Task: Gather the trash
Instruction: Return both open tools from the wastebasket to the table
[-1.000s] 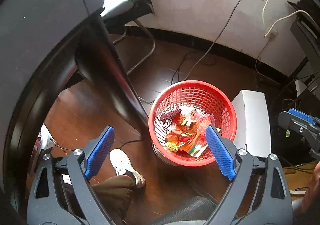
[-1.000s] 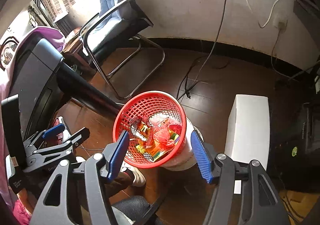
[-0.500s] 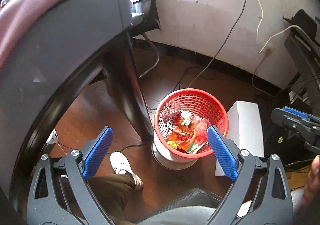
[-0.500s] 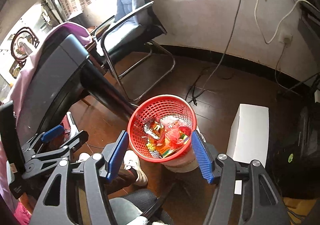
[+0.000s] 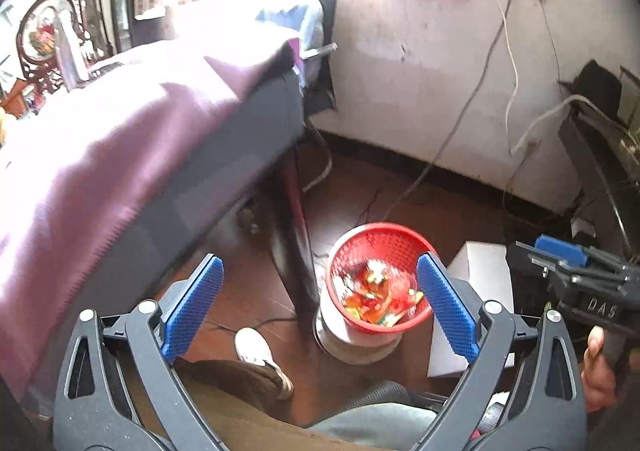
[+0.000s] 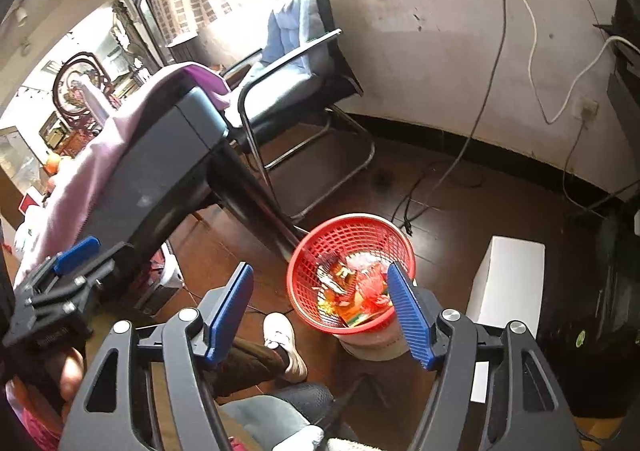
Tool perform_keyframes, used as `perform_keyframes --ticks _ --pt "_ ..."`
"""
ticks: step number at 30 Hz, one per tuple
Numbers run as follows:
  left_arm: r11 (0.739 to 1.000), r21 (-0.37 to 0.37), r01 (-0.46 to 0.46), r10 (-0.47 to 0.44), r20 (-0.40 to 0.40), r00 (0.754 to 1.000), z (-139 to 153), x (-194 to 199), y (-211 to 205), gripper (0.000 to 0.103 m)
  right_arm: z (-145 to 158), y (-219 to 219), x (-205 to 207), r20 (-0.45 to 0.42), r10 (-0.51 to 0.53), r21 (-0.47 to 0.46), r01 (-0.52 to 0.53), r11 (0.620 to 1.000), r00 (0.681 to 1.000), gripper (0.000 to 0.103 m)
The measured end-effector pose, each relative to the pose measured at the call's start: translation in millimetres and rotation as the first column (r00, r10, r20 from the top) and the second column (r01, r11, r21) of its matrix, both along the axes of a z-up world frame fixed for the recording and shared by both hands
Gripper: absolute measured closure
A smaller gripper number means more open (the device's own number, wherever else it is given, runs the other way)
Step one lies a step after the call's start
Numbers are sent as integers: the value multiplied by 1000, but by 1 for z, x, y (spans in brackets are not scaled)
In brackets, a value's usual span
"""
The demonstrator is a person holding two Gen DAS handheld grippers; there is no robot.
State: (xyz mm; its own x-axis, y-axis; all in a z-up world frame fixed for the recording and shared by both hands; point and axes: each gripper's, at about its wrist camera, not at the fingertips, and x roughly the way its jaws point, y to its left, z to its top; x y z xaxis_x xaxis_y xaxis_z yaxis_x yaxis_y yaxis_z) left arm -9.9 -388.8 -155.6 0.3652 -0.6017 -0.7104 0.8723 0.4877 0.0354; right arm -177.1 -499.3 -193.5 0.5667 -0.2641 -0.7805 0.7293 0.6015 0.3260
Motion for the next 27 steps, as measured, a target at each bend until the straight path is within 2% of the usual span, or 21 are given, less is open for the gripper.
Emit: perform_keyframes --ticks 11,15,18,21,27 --pt "991 -49 -126 130 101 986 58 36 44 8 26 14 6 46 47 -31 -46 998 998 34" --pt "982 -45 -185 190 195 962 85 62 70 8 36 19 12 54 77 -49 -75 996 996 33" --pt "969 -51 -243 248 217 944 107 94 96 7 39 24 19 61 98 -46 -95 994 993 32" --pt "944 -51 -327 330 216 919 125 137 127 7 39 27 30 66 122 -29 -120 992 990 32" --pt "848 -30 -529 523 207 827 140 239 193 7 47 41 63 62 199 -41 -196 980 978 32"
